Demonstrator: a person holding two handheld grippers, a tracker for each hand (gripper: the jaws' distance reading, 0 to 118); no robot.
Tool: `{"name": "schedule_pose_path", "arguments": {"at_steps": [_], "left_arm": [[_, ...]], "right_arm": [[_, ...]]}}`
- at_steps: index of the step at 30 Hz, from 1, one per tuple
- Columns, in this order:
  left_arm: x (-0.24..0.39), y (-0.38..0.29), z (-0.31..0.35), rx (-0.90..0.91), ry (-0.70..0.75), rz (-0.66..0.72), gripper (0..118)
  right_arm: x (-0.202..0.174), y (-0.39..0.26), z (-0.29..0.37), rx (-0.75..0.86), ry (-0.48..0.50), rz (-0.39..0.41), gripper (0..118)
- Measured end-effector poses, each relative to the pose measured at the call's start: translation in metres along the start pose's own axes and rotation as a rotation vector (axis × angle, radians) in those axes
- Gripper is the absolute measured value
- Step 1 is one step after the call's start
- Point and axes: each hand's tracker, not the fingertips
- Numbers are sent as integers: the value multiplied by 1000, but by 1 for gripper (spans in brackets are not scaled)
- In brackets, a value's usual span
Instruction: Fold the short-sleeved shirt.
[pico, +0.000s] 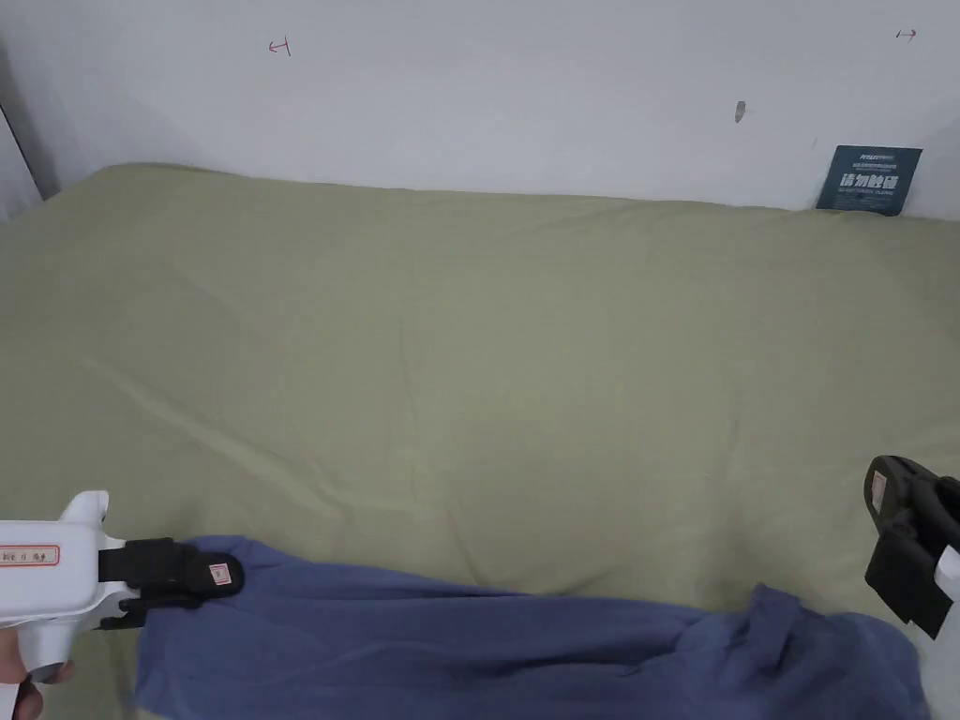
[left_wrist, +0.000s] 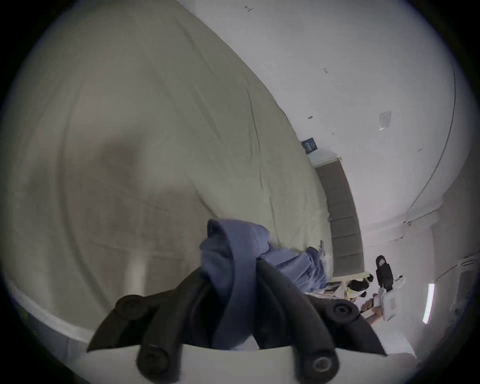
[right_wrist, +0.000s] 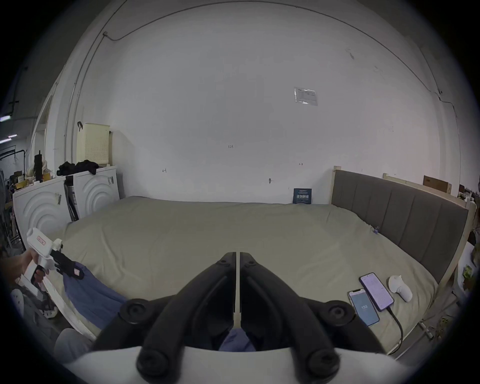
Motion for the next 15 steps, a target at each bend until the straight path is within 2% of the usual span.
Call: {"name": "schedule_pose_path", "arguments": {"at_steps": [8,10,15], "left_arm": [[96,-13,0,9,223,-141,9],[127,-21,-4,3,207,-142,9],[195,-46,-32,-32,280,-251,9]], "right_arm": [[12,1,7,-3,-9,-4,6],[17,2,11,3,-12,-3,6],[29,5,19,6,-15,-15,6]]}}
